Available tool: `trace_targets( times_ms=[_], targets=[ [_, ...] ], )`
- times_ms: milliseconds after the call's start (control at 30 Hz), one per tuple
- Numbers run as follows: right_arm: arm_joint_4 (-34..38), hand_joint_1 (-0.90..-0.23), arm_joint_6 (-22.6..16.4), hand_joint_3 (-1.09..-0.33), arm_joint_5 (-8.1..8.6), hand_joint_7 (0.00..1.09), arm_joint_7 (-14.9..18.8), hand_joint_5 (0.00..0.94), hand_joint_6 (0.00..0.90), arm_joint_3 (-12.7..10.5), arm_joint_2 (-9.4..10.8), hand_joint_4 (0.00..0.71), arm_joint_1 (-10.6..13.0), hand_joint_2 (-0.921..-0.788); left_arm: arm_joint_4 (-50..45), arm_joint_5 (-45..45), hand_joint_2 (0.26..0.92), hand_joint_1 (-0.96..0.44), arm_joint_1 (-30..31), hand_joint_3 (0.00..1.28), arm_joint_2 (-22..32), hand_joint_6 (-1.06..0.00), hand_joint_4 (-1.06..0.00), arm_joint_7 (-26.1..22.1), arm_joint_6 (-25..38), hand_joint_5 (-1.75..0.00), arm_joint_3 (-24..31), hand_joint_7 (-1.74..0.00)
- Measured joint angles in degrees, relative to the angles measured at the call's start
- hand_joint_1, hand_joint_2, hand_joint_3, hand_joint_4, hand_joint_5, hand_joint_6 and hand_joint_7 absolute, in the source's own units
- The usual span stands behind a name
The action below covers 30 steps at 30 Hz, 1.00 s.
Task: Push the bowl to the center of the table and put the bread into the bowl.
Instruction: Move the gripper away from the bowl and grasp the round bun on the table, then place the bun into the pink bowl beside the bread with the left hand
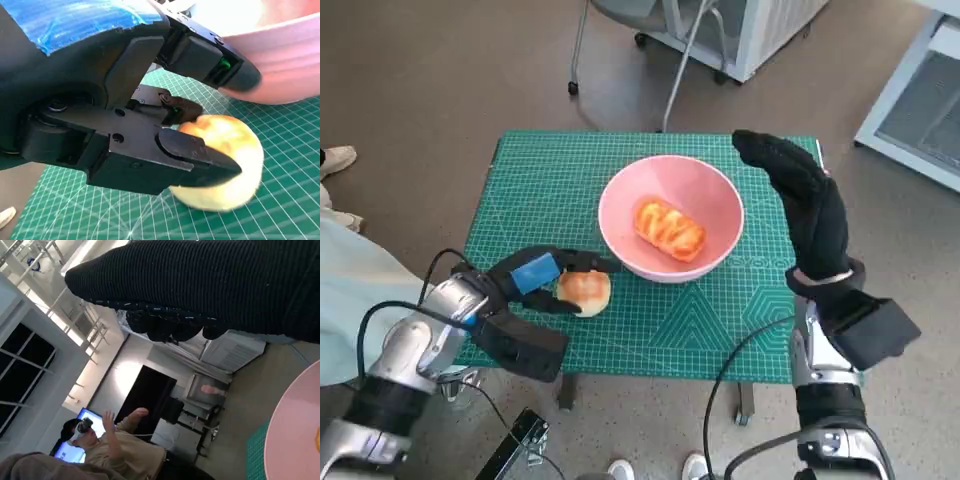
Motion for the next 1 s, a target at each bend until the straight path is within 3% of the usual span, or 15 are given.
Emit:
trace_targets(
  times_ms=[167,533,1000],
  targets=[
    [0.0,-0.457,0.0,-0.59,-0.01,0.88,0.0,0.005,0.143,0.0,0.0,0.47,0.0,-0.921,3.5,1.3,0.92,0.0,-2.5,0.12,0.1,-0.69,-0.52,1.6,-1.1,-1.34,-2.0,-1.08],
    [0.6,-0.456,-0.1,-0.589,-0.1,0.88,0.0,0.005,0.145,0.0,0.1,0.47,0.0,-0.921,5.1,2.4,0.92,0.0,-3.9,0.06,0.6,-0.74,-0.6,1.8,-0.4,-1.28,-3.6,-1.04],
    [1.6,-0.474,-0.6,-0.588,-0.58,0.88,0.0,0.004,0.147,0.0,0.1,0.469,0.0,-0.921,1.7,-0.3,0.92,0.0,-2.1,0.04,3.1,-0.74,-0.63,-2.7,2.2,-1.22,-1.9,-1.06]
  ],
)
